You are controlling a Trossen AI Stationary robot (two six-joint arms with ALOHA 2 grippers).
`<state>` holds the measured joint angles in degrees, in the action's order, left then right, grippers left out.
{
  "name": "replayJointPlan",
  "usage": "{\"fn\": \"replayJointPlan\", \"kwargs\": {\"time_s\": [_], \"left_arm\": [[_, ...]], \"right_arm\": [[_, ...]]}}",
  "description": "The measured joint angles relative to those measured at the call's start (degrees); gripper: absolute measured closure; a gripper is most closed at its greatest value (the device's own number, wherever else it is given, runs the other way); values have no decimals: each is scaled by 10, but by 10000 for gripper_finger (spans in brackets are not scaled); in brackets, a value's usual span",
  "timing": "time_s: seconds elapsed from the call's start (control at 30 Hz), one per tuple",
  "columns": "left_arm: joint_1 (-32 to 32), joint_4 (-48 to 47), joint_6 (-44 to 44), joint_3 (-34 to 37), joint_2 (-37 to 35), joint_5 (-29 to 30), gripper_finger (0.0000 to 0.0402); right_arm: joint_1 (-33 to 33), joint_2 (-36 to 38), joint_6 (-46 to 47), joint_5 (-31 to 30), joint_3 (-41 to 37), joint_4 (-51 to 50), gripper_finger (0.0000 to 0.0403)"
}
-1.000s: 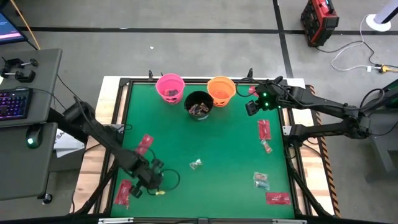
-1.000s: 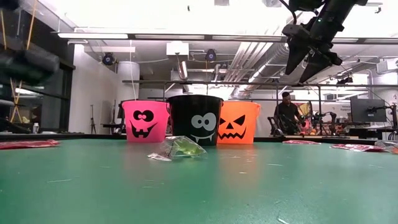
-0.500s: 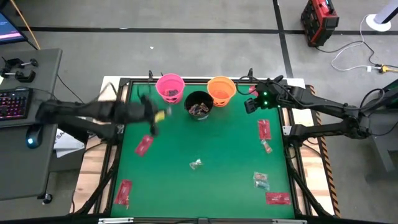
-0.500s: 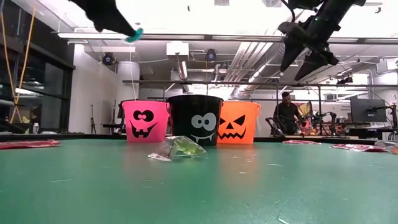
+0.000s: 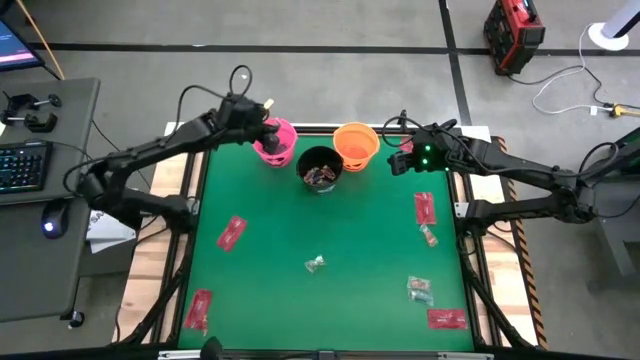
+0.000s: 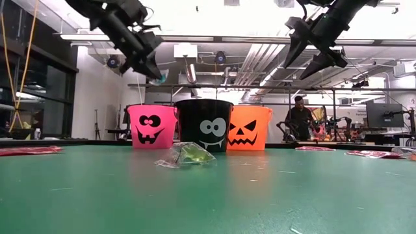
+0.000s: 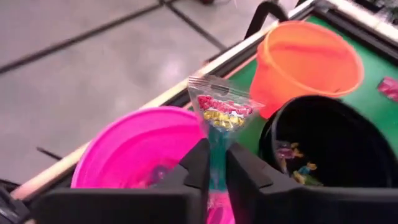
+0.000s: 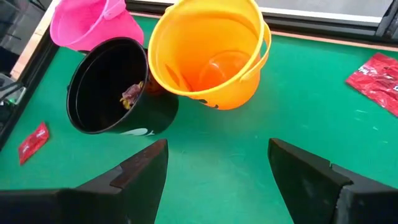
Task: Sort candy by brand, put in halloween buckets
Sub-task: Put the blue gummy into the pink bucket, then put the orange gummy into the pink bucket
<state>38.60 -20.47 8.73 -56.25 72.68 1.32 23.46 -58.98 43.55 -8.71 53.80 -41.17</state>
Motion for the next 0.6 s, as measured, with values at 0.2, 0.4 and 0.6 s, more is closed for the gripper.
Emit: {"fn": "replayJointPlan", "kwargs": {"time_s": [0.2, 0.4, 0.6], "left_arm": [[7, -27, -13, -27, 30, -9, 278], [7, -47, 44, -28, 9, -45, 192], [-41, -62, 105, 11, -51, -160, 166]], "right_arm": [[0, 0, 1, 2, 0, 0, 135], [0, 0, -4, 40, 0, 2, 135], [-66, 0, -15, 109, 0, 4, 135]]}}
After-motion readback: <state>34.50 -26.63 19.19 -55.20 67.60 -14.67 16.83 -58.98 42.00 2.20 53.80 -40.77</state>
